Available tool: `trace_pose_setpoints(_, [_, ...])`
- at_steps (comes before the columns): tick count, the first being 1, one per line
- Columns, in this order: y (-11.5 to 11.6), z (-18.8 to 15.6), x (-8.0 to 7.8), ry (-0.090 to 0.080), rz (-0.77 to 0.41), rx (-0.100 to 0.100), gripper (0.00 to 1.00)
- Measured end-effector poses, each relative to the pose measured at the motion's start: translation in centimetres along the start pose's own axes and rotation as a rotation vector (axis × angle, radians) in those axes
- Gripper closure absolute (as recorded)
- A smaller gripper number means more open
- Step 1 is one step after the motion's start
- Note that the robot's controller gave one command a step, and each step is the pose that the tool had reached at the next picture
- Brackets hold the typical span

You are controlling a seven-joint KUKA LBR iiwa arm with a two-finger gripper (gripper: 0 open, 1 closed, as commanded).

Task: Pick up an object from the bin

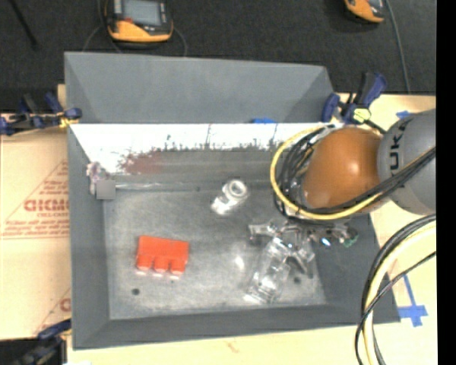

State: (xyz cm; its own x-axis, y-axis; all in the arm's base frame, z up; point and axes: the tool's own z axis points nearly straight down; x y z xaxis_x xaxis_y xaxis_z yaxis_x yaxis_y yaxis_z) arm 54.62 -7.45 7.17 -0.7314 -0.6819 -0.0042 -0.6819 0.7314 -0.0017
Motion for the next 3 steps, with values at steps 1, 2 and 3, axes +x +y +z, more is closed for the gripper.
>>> trace_pose_setpoints(1, [0.0, -0.1, 0.1, 0.003, 0.003, -0.002, 1.00])
trace_pose_setpoints(2, [-0.8, -10.6, -0.5, -0.003, 0.012, 0.008, 1.00])
trace_pose_setpoints(3, [-0.6, -10.2, -0.5, 0.000, 0.013, -0.001, 0.00])
